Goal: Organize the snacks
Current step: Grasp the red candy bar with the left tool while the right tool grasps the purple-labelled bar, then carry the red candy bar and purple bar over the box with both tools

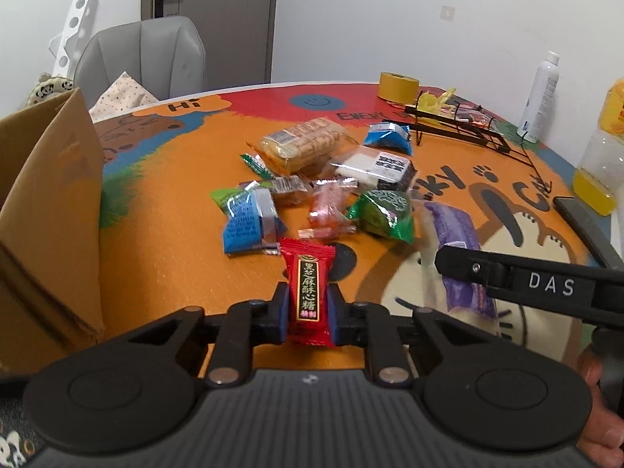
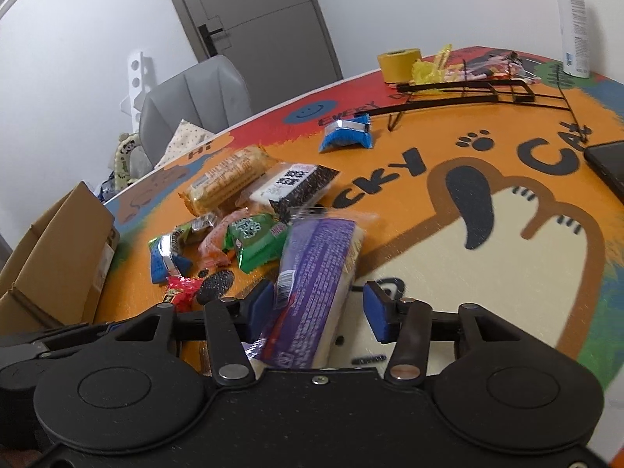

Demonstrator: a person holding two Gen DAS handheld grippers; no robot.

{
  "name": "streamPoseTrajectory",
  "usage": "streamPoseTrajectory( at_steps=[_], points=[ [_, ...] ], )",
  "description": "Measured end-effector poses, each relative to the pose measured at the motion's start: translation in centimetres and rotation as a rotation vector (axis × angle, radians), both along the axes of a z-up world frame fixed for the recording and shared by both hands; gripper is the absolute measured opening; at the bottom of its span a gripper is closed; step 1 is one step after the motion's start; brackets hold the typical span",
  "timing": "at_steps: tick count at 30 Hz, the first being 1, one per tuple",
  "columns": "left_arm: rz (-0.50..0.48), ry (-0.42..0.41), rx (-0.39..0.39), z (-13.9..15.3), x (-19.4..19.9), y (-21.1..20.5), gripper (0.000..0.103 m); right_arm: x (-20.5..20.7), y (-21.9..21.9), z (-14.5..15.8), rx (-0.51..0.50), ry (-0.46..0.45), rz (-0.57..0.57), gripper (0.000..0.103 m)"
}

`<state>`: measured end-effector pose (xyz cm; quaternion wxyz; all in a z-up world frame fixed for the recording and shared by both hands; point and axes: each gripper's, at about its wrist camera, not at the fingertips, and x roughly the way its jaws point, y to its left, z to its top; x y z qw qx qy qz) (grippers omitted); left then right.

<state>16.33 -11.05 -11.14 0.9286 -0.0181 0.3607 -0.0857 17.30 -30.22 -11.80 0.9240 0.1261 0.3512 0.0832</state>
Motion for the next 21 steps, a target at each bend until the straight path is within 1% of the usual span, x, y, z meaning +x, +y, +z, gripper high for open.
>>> streamPoseTrajectory(
  at_steps=[1,3,7,9,10,11,12,13,17,21],
  points=[
    [0.0,0.001,-0.005,0.0,-0.2,0.0,0.018,-0.1,0.0,0.1,-0.001,0.005,-0.009,0.054],
    [-0.002,0.0,-0.015,0.1,-0.7,0.2,0.018,-0.3,0.4,0.2,-0.018,0.01,-0.025,0.059],
    [0.002,-0.013,-0.026,0.5,-1.6,0.8,0.018,-0.6,2.0,-0.1,-0.089,-0.007,-0.008,0.061],
    [0.01,-0.022,-0.029,0.9,-2.0,1.3,0.018,-0.7,2.6,-0.2,-0.122,-0.014,0.002,0.06],
    [0.015,-0.027,-0.03,1.1,-2.1,1.5,0.018,-0.8,2.8,-0.2,-0.144,-0.019,0.002,0.051],
    [0.02,-0.032,-0.031,1.4,-2.3,1.8,0.018,-0.9,2.9,-0.2,-0.156,-0.02,0.006,0.045],
    [0.023,-0.037,-0.032,1.6,-2.5,2.0,0.018,-1.0,2.8,-0.1,-0.151,-0.016,0.01,0.041],
    [0.026,-0.041,-0.033,1.8,-2.7,2.2,0.018,-1.1,2.6,0.1,-0.137,-0.01,0.014,0.034],
    [0.031,-0.059,-0.041,2.5,-3.5,2.4,0.018,-2.0,1.8,0.8,-0.052,-0.01,0.031,0.031],
    [0.032,-0.078,-0.05,3.2,-4.3,2.6,0.018,-3.0,1.9,1.9,-0.035,-0.041,0.037,0.031]
  ],
)
